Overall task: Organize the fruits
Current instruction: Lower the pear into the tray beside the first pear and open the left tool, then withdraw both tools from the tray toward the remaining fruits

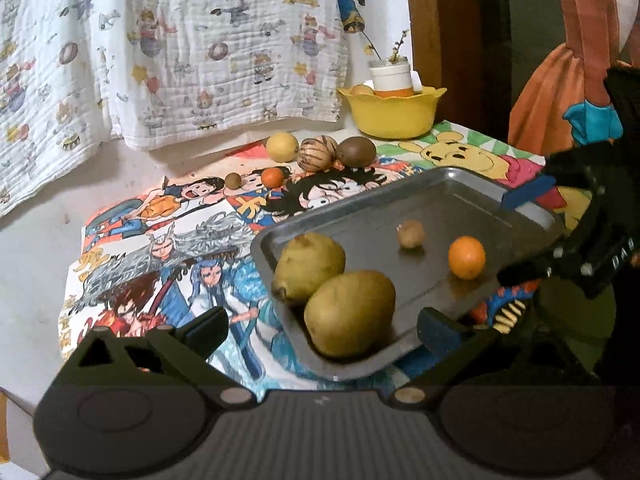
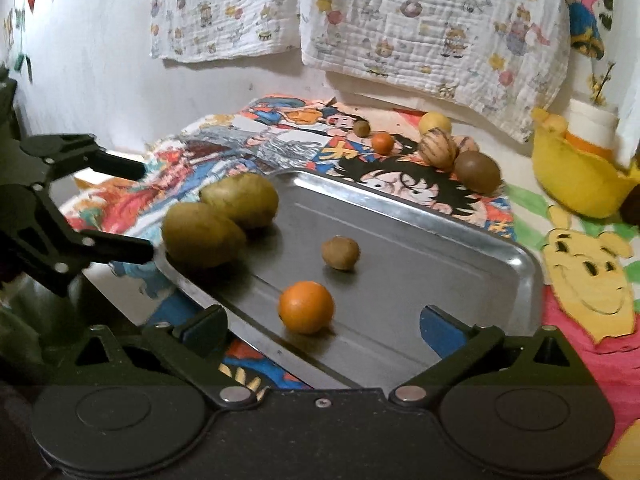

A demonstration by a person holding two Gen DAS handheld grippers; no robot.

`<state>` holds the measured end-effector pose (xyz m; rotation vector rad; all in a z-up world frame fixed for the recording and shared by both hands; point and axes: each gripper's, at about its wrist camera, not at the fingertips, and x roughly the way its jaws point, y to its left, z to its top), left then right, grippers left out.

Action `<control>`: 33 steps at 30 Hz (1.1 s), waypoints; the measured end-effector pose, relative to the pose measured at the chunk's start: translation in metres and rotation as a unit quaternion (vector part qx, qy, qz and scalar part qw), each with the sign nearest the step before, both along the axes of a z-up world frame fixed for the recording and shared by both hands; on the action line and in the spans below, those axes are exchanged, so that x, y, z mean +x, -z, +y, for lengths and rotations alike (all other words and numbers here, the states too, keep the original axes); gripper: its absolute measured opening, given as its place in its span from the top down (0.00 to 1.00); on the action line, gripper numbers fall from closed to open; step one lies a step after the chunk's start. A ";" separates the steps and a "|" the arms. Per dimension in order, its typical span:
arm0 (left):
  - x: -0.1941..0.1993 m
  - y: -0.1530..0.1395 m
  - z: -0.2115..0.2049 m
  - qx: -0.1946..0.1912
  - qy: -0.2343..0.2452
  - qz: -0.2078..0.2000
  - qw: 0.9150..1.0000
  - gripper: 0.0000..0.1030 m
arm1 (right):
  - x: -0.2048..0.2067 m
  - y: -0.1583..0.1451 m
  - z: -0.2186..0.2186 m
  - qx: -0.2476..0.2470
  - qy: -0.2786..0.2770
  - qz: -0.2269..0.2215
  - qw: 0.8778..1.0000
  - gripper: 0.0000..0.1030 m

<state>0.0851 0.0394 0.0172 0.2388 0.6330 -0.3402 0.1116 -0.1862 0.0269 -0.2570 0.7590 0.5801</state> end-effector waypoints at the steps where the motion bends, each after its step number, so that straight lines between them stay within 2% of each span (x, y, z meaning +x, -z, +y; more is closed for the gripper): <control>1: -0.002 0.001 0.001 0.001 0.001 0.001 1.000 0.01 | -0.002 0.000 -0.001 -0.006 0.000 -0.004 1.000 0.01; 6: -0.012 0.005 0.007 0.018 0.004 0.009 1.000 0.01 | -0.004 -0.001 -0.007 -0.026 0.003 -0.006 1.000 0.01; 10: -0.011 0.010 0.015 0.022 0.000 0.030 0.999 0.01 | 0.004 0.001 -0.014 -0.059 0.031 -0.013 0.998 0.01; 18: -0.002 0.012 0.038 0.044 -0.014 0.064 0.997 0.01 | 0.032 -0.003 -0.028 -0.041 0.079 -0.017 0.996 0.01; 25: 0.025 0.009 0.066 0.034 -0.044 0.107 0.993 0.01 | 0.068 0.000 -0.029 -0.029 0.109 -0.013 0.994 0.01; 30: 0.053 -0.003 0.080 0.032 -0.077 0.099 0.992 0.01 | 0.096 0.005 -0.029 -0.017 0.119 -0.007 0.993 0.01; 33: 0.077 -0.007 0.086 0.014 -0.100 0.088 0.991 0.01 | 0.114 0.007 -0.026 -0.015 0.118 0.000 0.993 0.01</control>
